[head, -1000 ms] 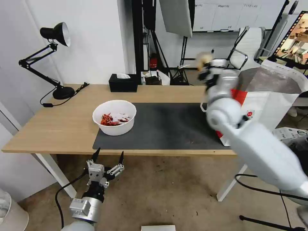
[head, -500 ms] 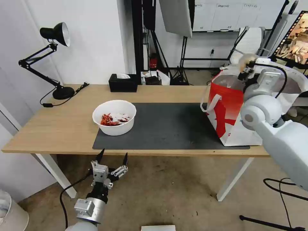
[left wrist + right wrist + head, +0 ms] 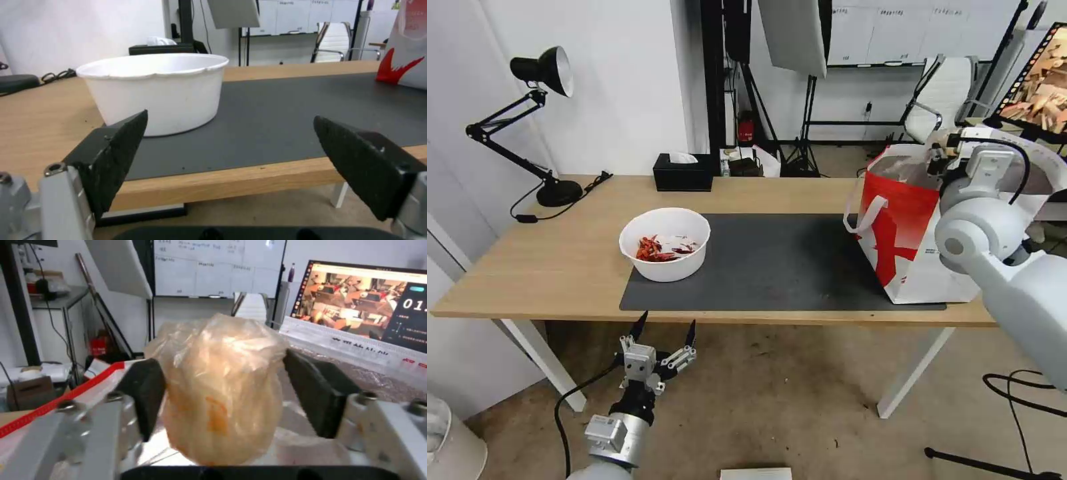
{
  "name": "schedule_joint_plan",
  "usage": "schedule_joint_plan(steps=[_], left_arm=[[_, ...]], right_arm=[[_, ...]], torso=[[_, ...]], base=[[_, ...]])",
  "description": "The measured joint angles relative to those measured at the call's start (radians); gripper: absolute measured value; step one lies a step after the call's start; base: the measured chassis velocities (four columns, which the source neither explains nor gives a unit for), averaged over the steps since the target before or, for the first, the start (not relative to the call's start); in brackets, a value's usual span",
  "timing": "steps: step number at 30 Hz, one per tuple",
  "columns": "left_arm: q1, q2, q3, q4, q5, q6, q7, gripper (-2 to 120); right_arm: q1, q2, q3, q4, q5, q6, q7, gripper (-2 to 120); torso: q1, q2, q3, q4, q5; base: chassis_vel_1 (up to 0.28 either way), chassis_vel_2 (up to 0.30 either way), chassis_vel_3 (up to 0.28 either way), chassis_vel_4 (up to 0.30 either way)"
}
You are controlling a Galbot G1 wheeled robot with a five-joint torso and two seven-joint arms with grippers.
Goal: Pick up the trash from the table and place it into the takeout bag.
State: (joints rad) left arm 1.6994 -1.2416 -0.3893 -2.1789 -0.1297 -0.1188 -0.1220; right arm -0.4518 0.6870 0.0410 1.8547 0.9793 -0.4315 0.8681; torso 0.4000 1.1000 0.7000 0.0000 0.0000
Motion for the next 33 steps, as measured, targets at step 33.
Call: schedule_joint_plan(steps=[33], left_arm=[[0.006, -0.005, -0.003, -0.026, 0.008, -0.002, 0.000, 100]], right_arm=[[-0.244, -0.041, 0.173, 0.184, 0.029, 0.183, -0.240, 100]], torso=[[0.000, 0.000, 0.000, -0.0001, -0.0001]], base=[[0.000, 0.000, 0.000, 0.000]])
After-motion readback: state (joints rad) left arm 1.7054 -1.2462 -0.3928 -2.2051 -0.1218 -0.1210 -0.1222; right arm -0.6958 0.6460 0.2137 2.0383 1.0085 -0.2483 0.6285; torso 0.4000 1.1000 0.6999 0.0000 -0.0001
